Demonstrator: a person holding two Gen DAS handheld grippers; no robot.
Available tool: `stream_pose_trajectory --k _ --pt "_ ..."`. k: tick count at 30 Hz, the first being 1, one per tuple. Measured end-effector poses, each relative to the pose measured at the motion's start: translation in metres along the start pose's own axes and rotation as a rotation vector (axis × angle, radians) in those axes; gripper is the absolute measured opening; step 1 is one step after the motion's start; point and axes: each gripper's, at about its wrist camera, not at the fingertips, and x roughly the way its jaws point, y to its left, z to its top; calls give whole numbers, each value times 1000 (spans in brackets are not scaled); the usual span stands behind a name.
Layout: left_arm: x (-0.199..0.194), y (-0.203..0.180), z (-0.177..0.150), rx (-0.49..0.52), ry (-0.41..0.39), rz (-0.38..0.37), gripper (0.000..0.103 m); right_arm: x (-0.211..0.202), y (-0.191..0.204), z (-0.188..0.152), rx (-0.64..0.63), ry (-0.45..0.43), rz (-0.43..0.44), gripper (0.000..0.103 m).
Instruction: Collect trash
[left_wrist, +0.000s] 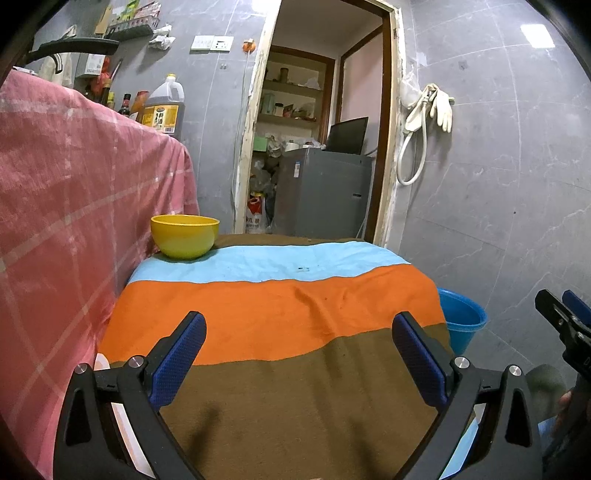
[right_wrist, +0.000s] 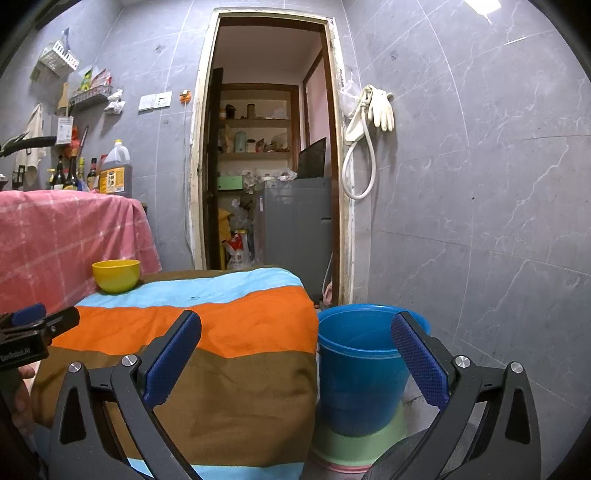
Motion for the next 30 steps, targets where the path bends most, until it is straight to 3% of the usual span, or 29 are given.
stream_pose_trajectory --k 30 --pt "-2 -1 -1 -2 -6 9 99 -1 -1 -1 2 0 1 103"
